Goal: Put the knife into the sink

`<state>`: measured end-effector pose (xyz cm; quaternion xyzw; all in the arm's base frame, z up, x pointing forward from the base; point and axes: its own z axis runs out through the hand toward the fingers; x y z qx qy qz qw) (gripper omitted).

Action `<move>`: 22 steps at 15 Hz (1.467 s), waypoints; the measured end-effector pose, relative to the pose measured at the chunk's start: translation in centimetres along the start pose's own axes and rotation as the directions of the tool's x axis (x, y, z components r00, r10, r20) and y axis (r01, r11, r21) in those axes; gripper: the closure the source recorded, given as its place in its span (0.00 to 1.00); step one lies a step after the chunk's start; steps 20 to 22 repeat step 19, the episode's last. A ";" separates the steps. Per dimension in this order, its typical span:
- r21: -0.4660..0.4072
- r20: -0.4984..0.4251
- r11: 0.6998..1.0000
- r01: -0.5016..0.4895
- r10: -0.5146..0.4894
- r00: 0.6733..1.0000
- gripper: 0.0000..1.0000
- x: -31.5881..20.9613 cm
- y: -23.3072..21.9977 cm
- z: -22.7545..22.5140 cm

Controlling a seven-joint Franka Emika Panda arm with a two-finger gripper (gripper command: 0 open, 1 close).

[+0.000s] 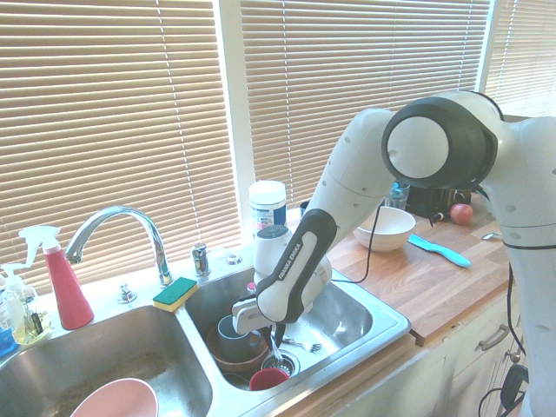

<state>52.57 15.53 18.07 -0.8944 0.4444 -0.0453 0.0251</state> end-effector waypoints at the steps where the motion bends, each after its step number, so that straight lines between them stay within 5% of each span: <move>1: 0.000 0.000 1.000 0.001 -0.001 1.000 0.00 -0.1 0.0 0.0; 12: 0.008 -0.001 1.000 0.010 -0.010 1.000 0.00 -0.7 -0.5 -0.3; 19: 0.012 -0.016 0.997 0.079 -0.079 0.997 0.00 -0.7 -1.3 -10.0; 22: 0.012 -0.016 0.997 0.079 -0.079 0.997 0.00 -0.7 -1.3 -10.0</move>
